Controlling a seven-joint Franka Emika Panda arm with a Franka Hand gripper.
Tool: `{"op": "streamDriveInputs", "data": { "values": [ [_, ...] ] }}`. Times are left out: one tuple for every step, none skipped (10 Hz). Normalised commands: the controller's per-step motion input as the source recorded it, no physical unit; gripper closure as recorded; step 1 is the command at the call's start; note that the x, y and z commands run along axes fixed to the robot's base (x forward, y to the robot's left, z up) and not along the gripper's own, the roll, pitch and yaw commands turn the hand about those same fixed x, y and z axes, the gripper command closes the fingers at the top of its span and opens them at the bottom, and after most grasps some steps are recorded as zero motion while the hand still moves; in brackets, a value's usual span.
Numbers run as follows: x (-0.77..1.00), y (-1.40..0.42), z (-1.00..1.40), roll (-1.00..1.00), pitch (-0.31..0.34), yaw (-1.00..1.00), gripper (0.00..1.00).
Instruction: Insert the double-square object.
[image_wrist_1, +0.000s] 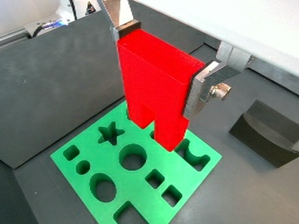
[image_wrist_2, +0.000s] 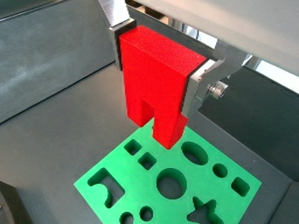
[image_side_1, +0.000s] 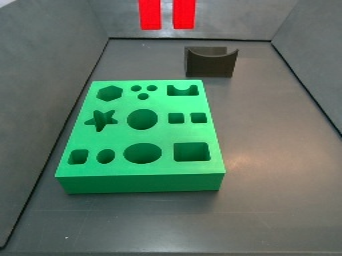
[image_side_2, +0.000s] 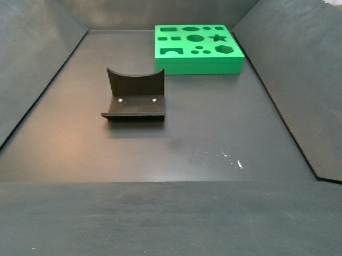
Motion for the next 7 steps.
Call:
{"op": "streamDriveInputs", "data": {
  "values": [
    [0.00, 0.00, -0.46, -0.01, -0.127, 0.00, 1.00],
    [0.00, 0.00, -0.97, 0.08, -0.131, 0.00, 1.00],
    [0.24, 0.00, -1.00, 0.04, -0.013, 0.02, 1.00],
    [0.27, -0.12, -1.00, 0.03, -0.009, 0.00, 1.00],
    [0.27, -0.16, -1.00, 0.02, -0.007, 0.00, 1.00],
    [0.30, -0.11, -1.00, 0.05, -0.006, 0.00, 1.00],
    [0.32, 0.00, -1.00, 0.11, 0.000, 0.00, 1.00]
  ]
}}
